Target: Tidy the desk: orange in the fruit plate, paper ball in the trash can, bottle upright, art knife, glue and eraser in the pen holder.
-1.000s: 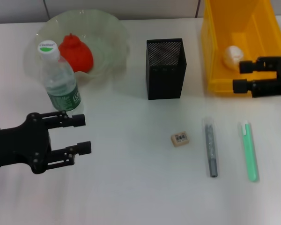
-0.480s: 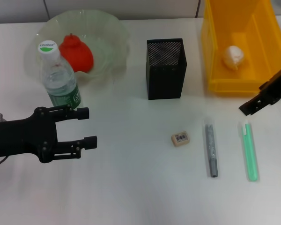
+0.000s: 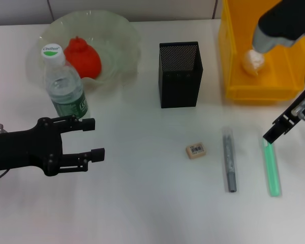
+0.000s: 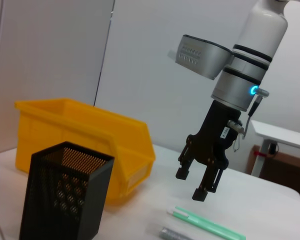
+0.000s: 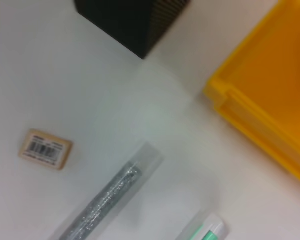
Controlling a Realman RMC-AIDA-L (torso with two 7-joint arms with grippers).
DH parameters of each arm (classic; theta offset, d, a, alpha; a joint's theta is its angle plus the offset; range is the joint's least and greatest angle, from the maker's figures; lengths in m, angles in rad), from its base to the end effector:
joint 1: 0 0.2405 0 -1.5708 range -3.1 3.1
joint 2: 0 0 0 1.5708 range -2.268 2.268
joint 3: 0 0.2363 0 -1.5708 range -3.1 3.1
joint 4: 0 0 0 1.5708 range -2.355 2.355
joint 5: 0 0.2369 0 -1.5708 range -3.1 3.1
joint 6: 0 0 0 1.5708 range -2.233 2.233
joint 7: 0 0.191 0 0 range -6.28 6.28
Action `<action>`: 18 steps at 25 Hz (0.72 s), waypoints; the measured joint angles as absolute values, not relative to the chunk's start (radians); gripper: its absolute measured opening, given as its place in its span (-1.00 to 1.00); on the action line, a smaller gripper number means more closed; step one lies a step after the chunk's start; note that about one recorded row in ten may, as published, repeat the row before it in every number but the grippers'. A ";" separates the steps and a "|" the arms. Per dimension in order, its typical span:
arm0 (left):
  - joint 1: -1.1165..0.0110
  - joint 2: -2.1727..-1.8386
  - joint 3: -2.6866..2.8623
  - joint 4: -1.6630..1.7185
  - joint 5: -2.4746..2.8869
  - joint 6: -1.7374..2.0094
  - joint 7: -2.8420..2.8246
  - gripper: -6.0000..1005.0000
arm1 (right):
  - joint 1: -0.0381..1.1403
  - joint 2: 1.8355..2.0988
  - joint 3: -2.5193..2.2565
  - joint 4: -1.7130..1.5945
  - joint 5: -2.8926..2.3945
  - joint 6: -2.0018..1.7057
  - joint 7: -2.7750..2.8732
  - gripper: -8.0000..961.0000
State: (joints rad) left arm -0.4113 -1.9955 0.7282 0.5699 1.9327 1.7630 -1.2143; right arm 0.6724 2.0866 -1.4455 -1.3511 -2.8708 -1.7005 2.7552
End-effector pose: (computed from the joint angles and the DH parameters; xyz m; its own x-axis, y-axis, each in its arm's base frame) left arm -0.2726 0.2996 -0.0120 0.7855 0.2928 0.5452 0.3797 -0.9237 -0.0510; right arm 0.1948 0.3754 -0.0122 0.5450 -0.7620 0.3497 -0.4852 -0.6268 -0.6097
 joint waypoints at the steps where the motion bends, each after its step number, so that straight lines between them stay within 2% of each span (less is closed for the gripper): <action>1: -0.411 -1.995 0.728 0.570 1.933 1.763 -1.214 0.58 | 0.672 2.087 -1.446 -1.351 -2.871 -1.700 2.755 0.41; 5: -0.422 -2.006 0.729 0.570 1.952 1.743 -1.220 0.58 | 0.670 2.087 -1.451 -1.249 -2.852 -1.617 2.763 0.41; 18: -0.430 -2.010 0.728 0.568 1.953 1.741 -1.223 0.58 | 0.667 2.088 -1.466 -1.152 -2.818 -1.515 2.760 0.39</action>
